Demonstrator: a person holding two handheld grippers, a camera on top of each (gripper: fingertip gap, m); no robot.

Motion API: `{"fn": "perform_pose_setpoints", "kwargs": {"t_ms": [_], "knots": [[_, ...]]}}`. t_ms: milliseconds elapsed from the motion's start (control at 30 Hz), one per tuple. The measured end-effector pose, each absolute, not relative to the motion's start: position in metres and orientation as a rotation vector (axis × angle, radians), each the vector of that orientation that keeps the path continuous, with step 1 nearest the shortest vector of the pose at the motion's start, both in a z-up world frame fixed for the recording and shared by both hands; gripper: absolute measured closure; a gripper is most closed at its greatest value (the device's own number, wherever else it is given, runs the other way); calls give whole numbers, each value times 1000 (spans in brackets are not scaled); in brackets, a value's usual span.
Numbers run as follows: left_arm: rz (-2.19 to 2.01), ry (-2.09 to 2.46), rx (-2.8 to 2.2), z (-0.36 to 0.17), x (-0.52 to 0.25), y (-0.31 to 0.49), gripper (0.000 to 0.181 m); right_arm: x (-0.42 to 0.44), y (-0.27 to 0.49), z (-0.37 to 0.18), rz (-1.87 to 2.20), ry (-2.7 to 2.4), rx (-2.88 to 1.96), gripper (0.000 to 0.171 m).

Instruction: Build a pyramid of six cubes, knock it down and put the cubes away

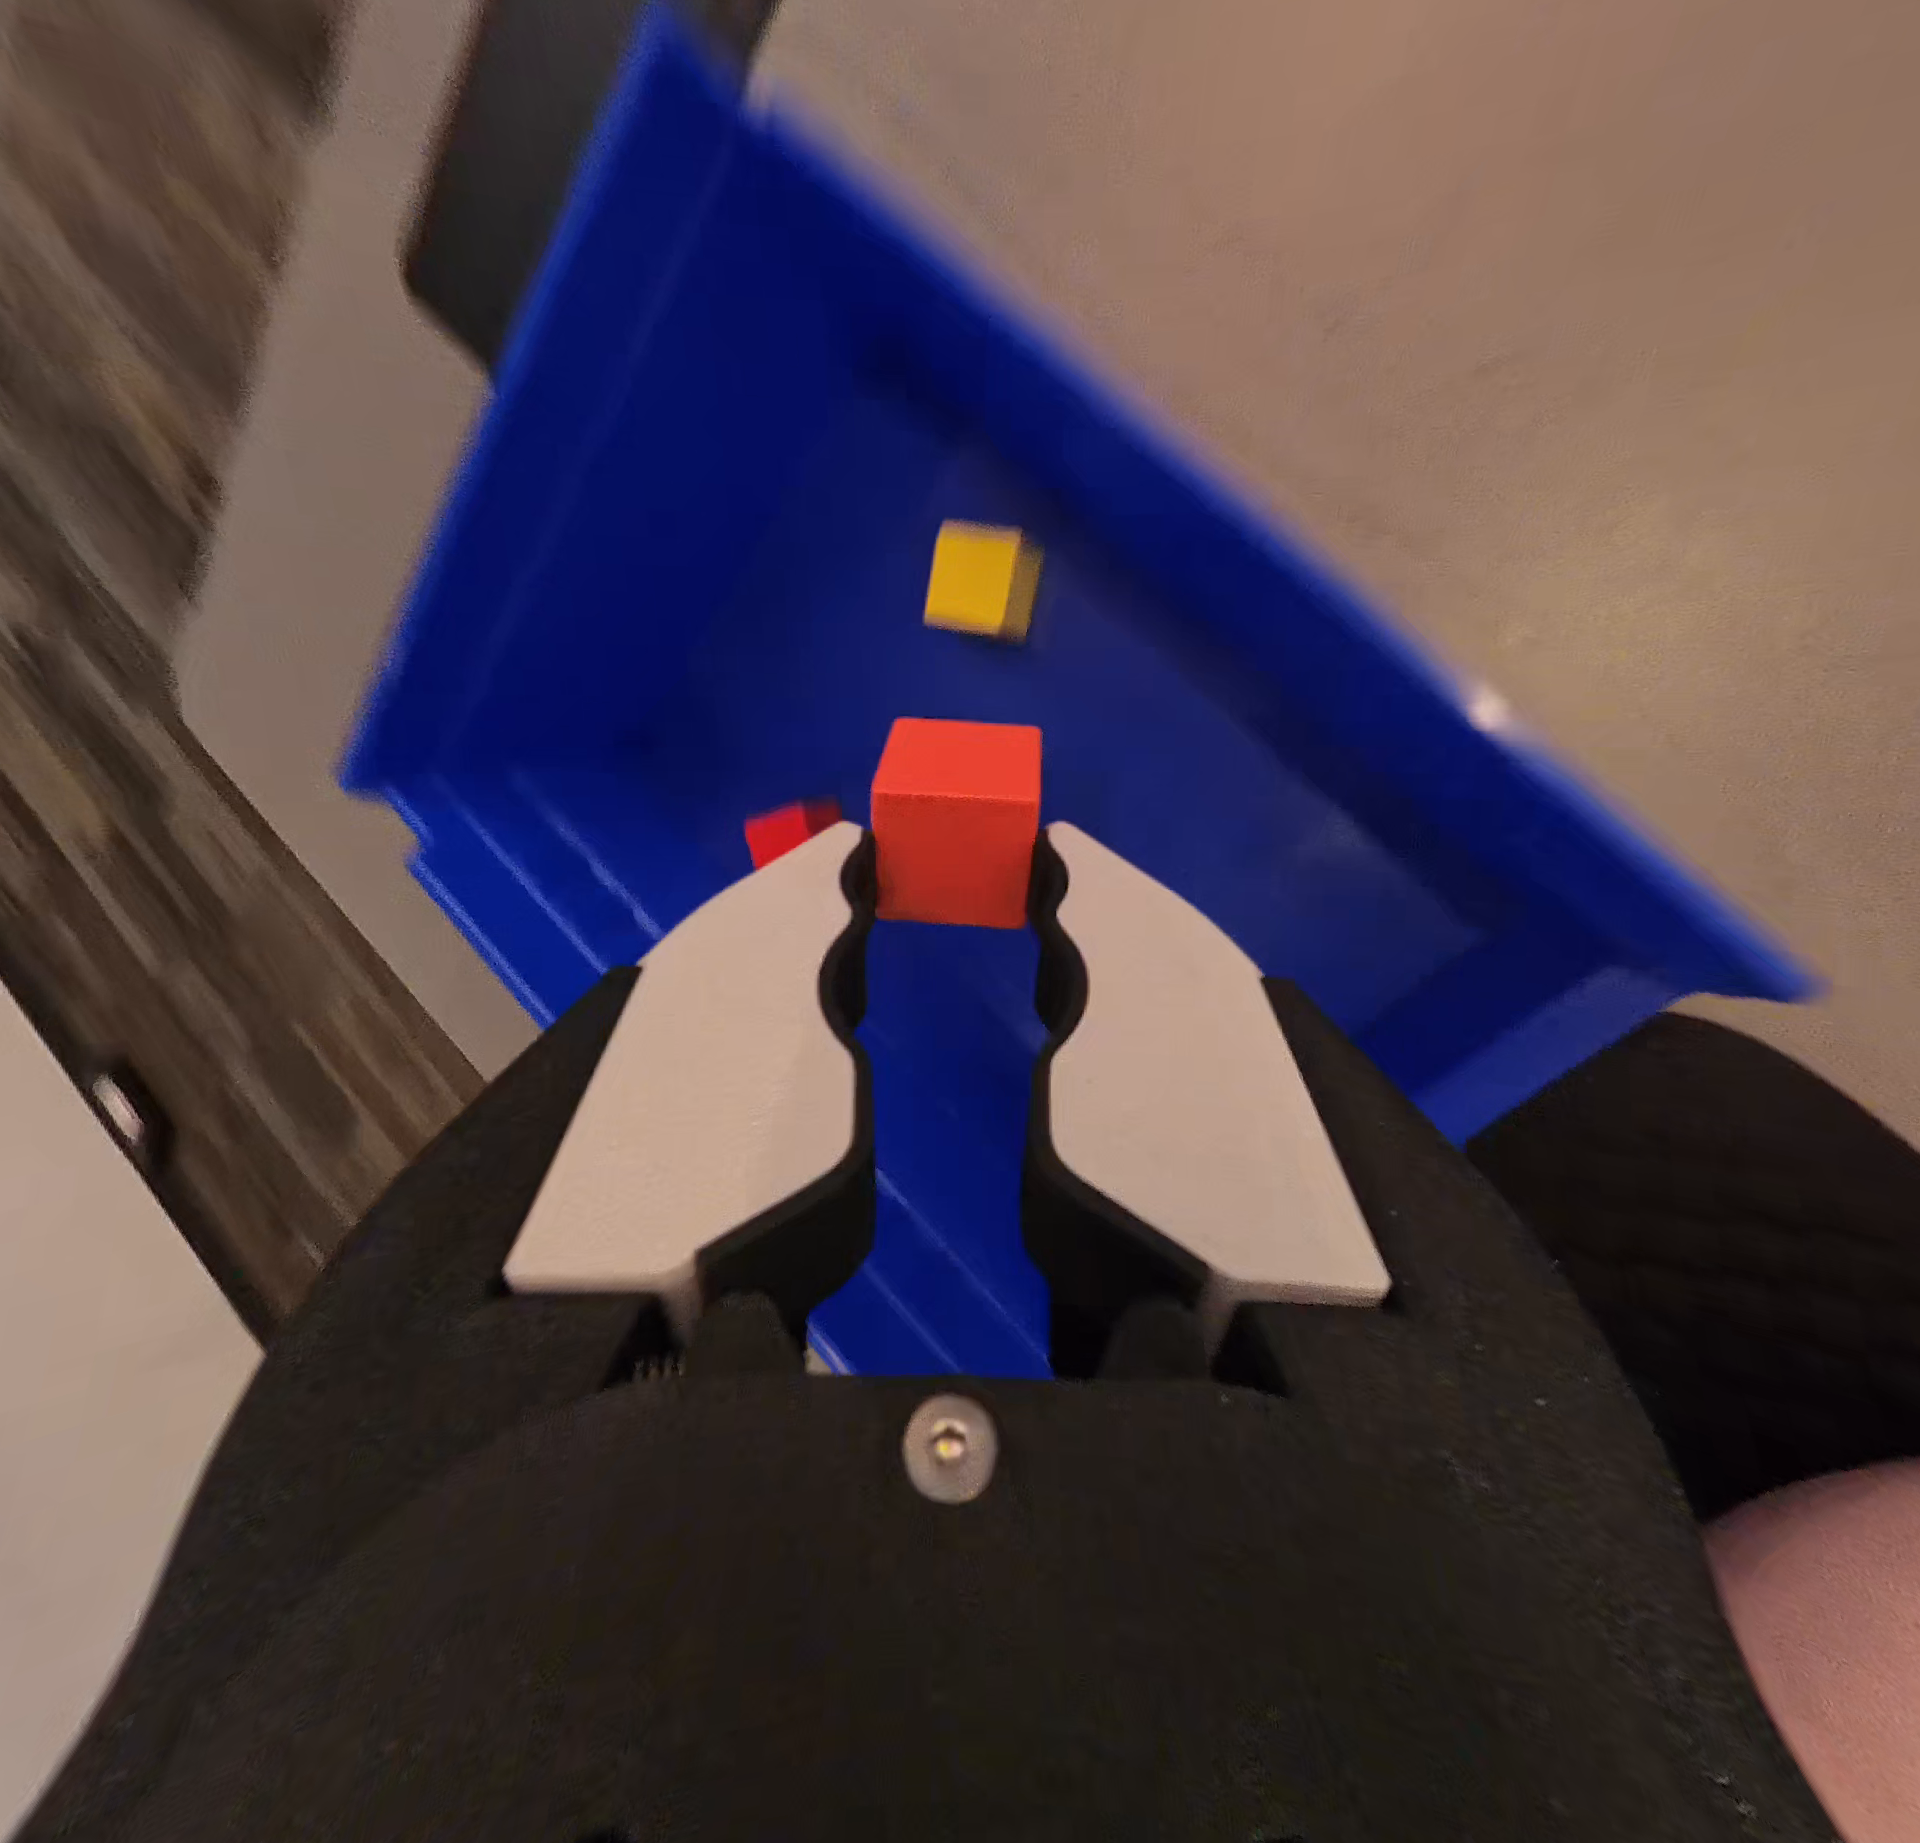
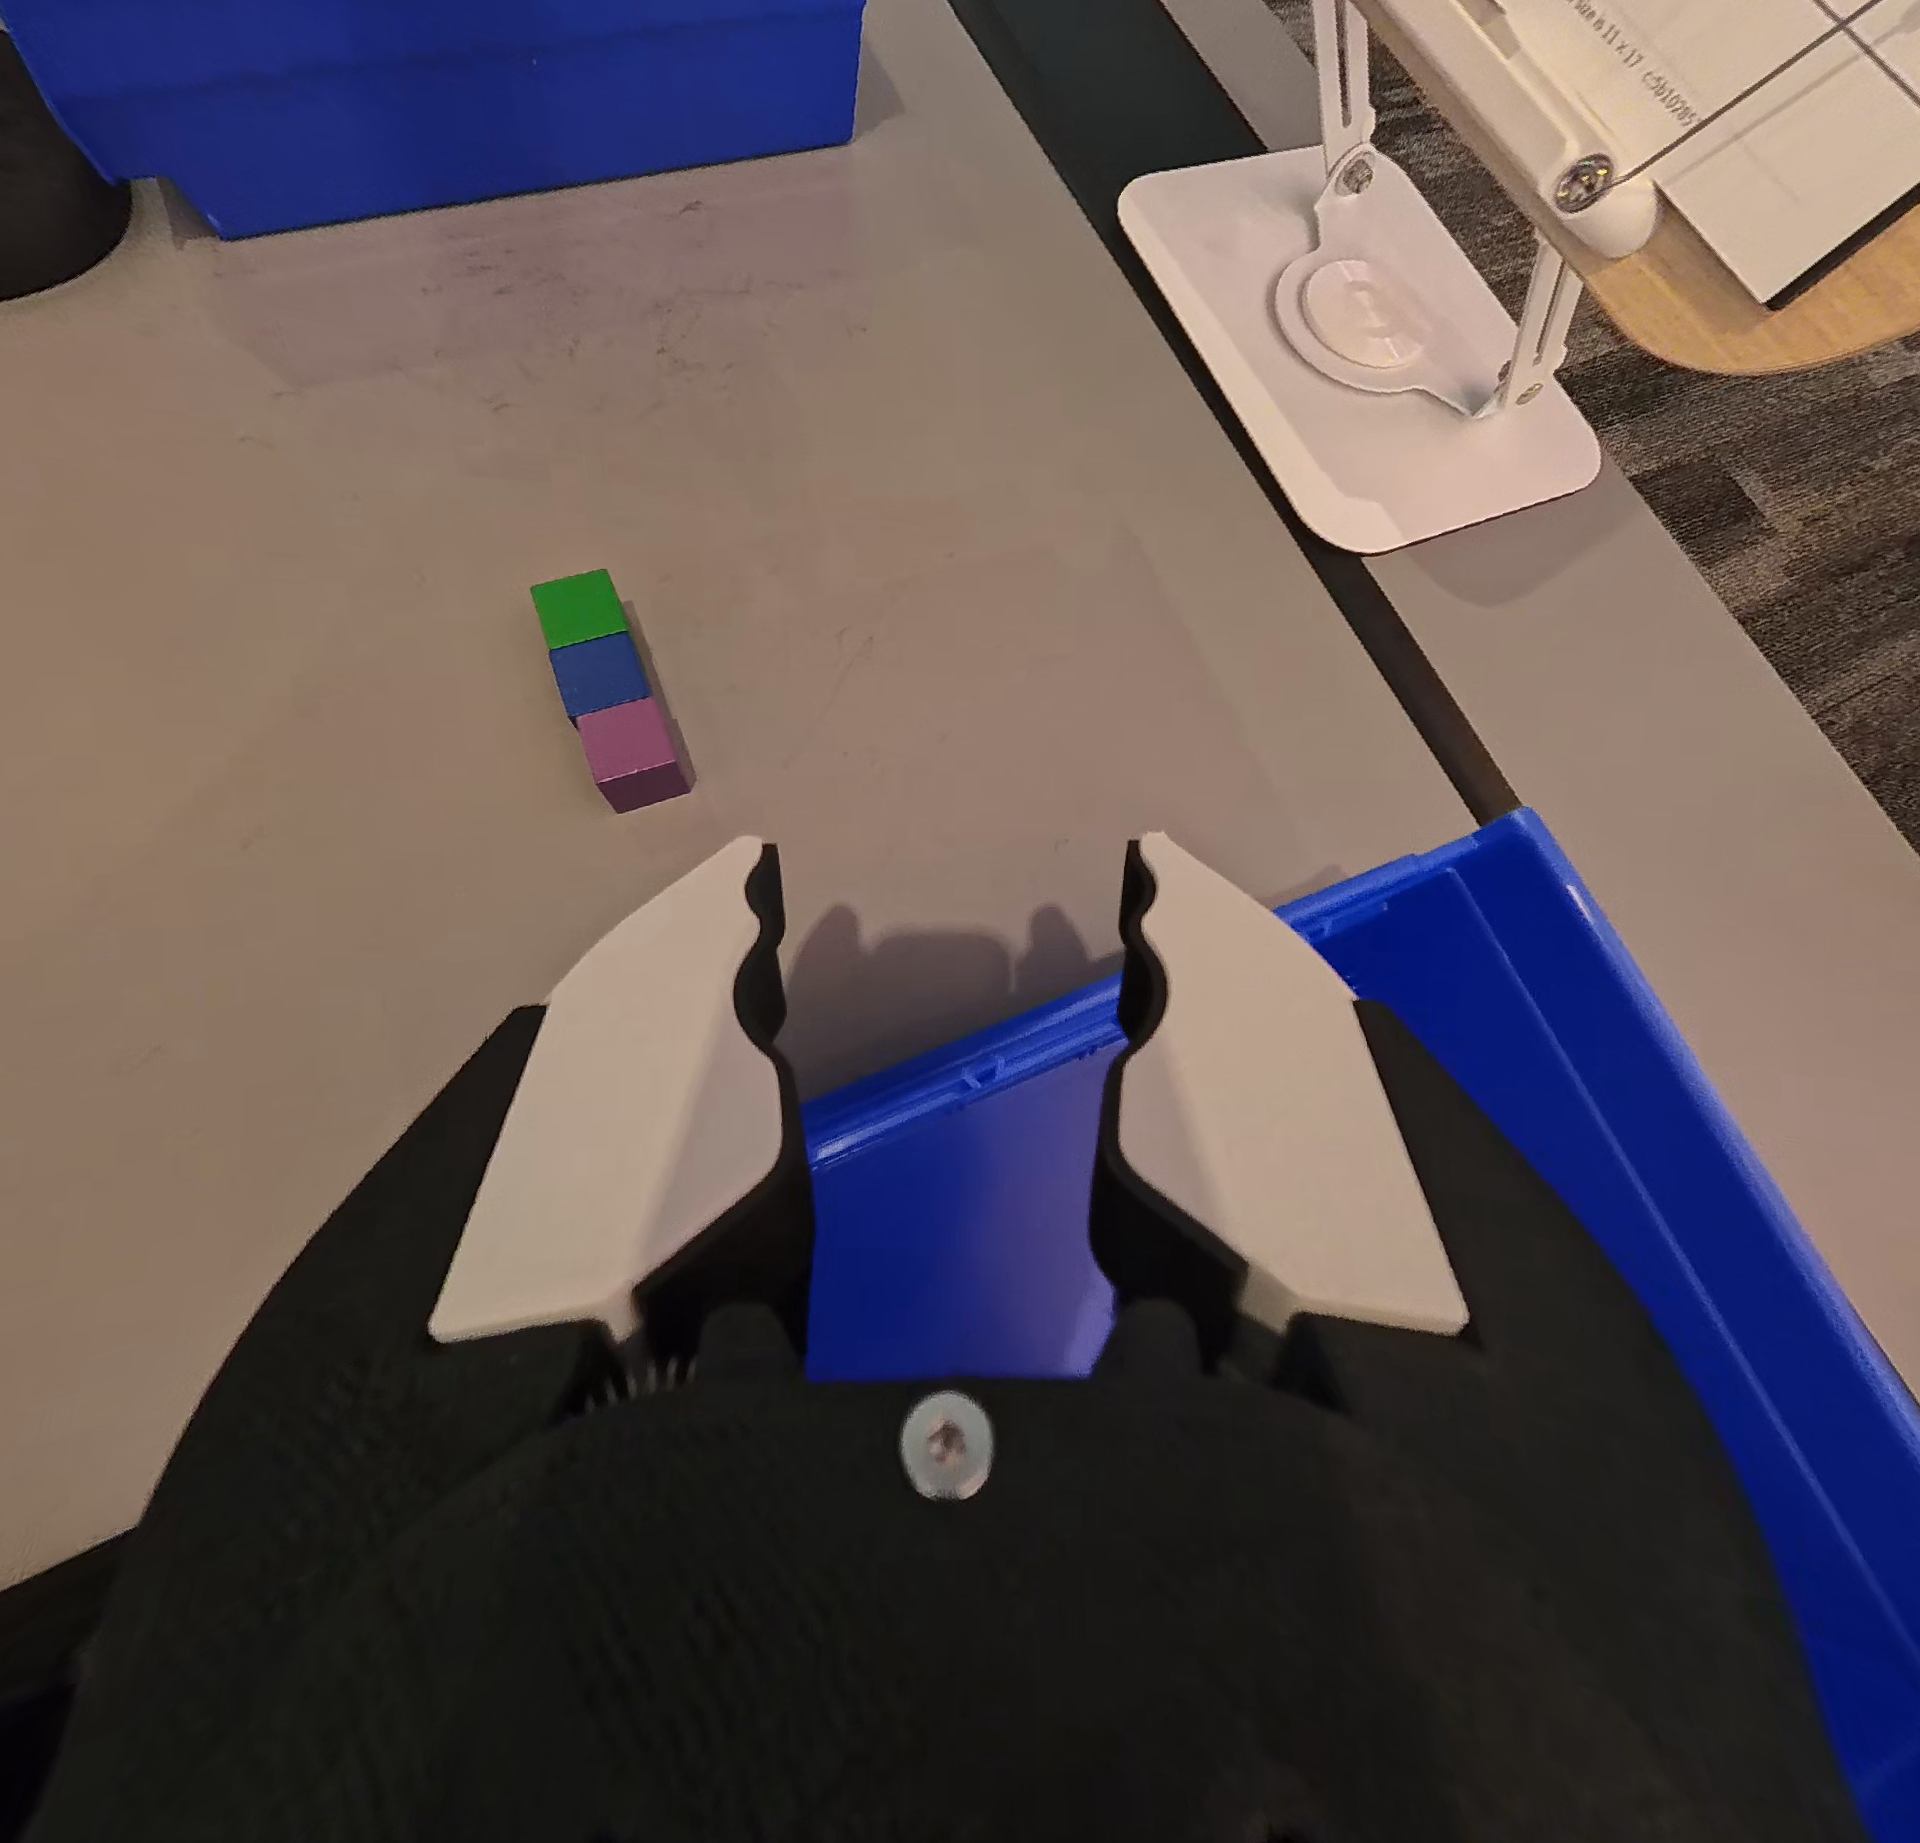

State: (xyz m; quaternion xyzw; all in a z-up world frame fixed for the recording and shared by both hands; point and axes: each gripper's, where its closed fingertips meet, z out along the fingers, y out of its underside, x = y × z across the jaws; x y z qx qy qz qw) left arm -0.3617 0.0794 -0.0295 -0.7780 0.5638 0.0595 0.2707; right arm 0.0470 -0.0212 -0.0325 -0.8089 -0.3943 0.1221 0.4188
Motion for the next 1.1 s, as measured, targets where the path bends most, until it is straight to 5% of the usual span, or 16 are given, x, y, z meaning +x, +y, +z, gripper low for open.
{"fn": "perform_pose_setpoints", "kwargs": {"t_ms": [233, 433, 633, 1100], "knots": [[-8, 1764, -1581, 13, -221, 13, 153, 46, -22, -32, 306, -993, -2025, 108], [-210, 1975, -1704, -58, -116, -33, 153, 46, -24, -31, 297, -1000, -2026, 108], [-86, 2056, -1731, -106, -94, -26, 153, 48, -24, -28, 310, -990, -2016, 108], [-69, 2166, -1708, -121, -78, -43, 153, 44, -23, -34, 317, -1012, -2035, 108]]}}
